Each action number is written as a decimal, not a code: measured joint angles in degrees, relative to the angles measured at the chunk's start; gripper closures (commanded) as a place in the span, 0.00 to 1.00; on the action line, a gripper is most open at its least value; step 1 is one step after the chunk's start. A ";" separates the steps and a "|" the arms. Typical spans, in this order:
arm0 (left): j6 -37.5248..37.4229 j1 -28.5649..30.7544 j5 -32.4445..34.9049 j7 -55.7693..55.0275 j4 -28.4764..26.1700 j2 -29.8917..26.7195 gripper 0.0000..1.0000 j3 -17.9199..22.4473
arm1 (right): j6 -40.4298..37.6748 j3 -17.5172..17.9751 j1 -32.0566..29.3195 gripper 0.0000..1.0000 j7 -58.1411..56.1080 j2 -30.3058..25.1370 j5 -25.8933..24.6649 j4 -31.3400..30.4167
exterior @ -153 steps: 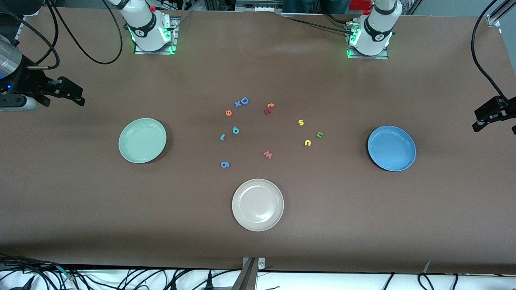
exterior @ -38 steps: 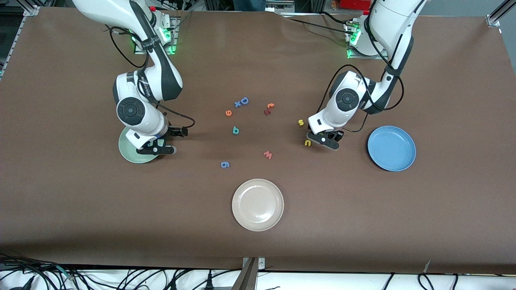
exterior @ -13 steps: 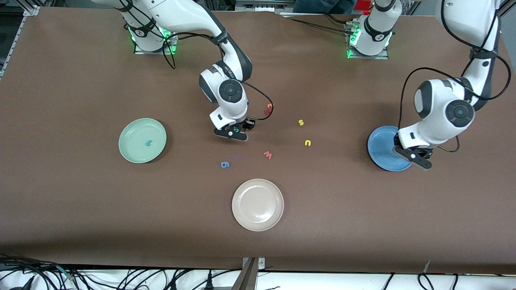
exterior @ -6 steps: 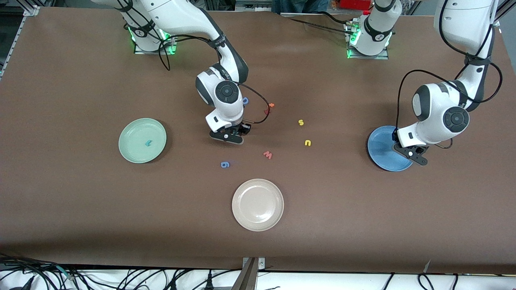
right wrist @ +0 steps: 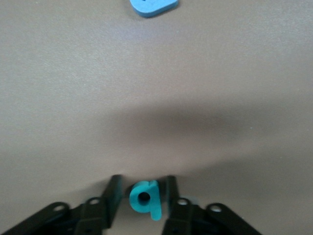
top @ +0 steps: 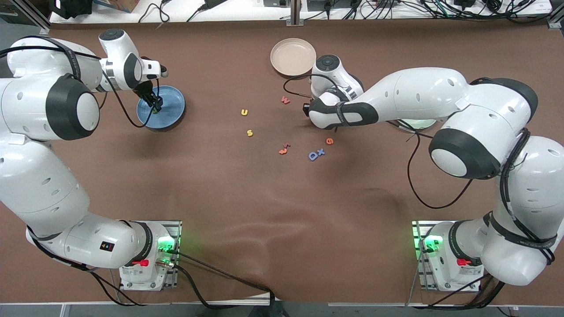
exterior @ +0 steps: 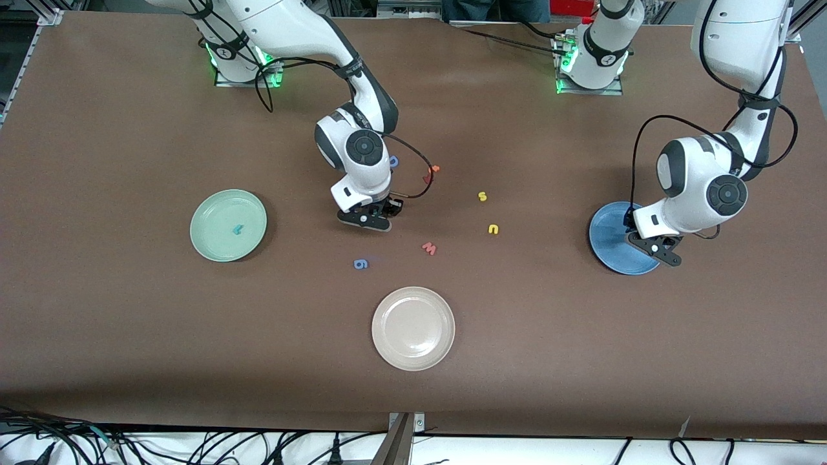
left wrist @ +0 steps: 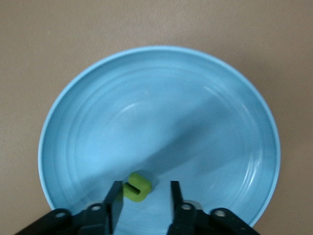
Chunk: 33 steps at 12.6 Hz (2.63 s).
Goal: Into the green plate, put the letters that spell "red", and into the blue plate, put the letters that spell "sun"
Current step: 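Place the teal q on the green plate while the left gripper returns, then grasp the yellow U with the left gripper while the right reaches orange letter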
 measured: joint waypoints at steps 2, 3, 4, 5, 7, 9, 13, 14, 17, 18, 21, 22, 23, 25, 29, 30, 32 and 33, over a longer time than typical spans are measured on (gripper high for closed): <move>0.06 -1.35 -4.24 -0.28 1.00 -0.70 0.00 -1.75 | 0.03 -0.01 0.02 0.89 -0.02 -0.03 -0.03 0.01; 0.06 -2.95 -6.89 -1.64 1.48 -1.11 0.00 -2.86 | 0.02 -0.01 0.02 0.89 -0.28 -0.04 -0.11 0.00; 0.07 -4.82 -8.25 -4.78 2.18 -1.38 0.00 -4.19 | -0.02 -0.10 0.02 0.89 -0.96 -0.06 -0.18 0.03; 0.06 -6.67 -8.41 -9.33 3.00 -1.54 0.00 -5.66 | -0.43 -0.57 0.02 0.89 -1.93 -0.24 -0.30 0.12; 0.06 -9.72 -8.52 -20.41 4.48 -1.58 0.00 -8.46 | -3.74 -2.90 -0.02 0.88 -6.65 -1.69 -0.45 0.66; 0.06 -12.18 -8.52 -33.00 5.40 -1.45 0.01 -10.25 | -7.88 -6.41 -0.14 0.88 -13.99 -4.31 -0.46 0.82; 0.06 -16.07 -8.53 -50.23 8.53 1.00 0.05 -10.71 | -15.12 -15.15 -0.84 0.88 -31.88 -8.71 -0.41 -0.05; 0.07 -17.14 -8.52 -53.21 9.61 2.14 0.09 -10.73 | -15.82 -17.26 -1.37 0.88 -36.66 -9.45 -0.21 -1.31; 1.14 -19.87 -8.52 -56.92 12.13 5.97 0.14 -10.76 | -18.49 -20.50 -5.93 0.85 -49.24 -12.05 1.85 -5.73; 2.07 -20.38 -8.52 -57.15 12.49 6.96 0.14 -10.74 | -19.25 -20.61 -7.87 0.85 -52.01 -12.65 2.28 -6.92; 2.59 -20.99 -7.58 -56.60 12.61 8.45 0.15 -10.73 | -17.66 -21.88 -10.27 0.83 -58.21 -13.11 2.59 -11.96; 2.59 -21.06 -5.84 -56.53 12.56 8.60 0.15 -10.73 | -15.07 -22.29 -10.90 0.83 -59.95 -13.14 2.62 -14.17; 2.58 -21.17 -4.77 -56.53 12.34 8.71 0.15 -10.73 | -12.41 -22.42 -11.71 0.82 -61.33 -13.11 2.63 -16.35; 2.57 -21.36 -4.60 -56.42 11.77 9.01 0.15 -10.73 | -8.31 -22.45 -12.96 0.78 -63.04 -12.90 2.63 -19.69; 2.57 -22.07 -4.60 -56.35 11.37 9.81 0.15 -10.73 | -6.93 -22.25 -13.33 0.25 -63.38 -12.16 3.31 -21.35; 2.57 -22.30 -4.60 -56.35 11.31 9.99 0.19 -10.73 | -7.04 -22.13 -13.32 0.26 -63.38 -12.07 3.60 -21.31; 2.59 -22.40 -4.47 -56.26 11.30 10.00 0.38 -10.71 | -9.11 -21.99 -13.25 0.28 -63.38 -12.17 3.88 -20.05; 2.65 -22.43 -4.45 -56.21 11.30 10.00 0.48 -10.71 | -11.47 -21.94 -13.12 0.29 -63.07 -12.44 4.34 -18.62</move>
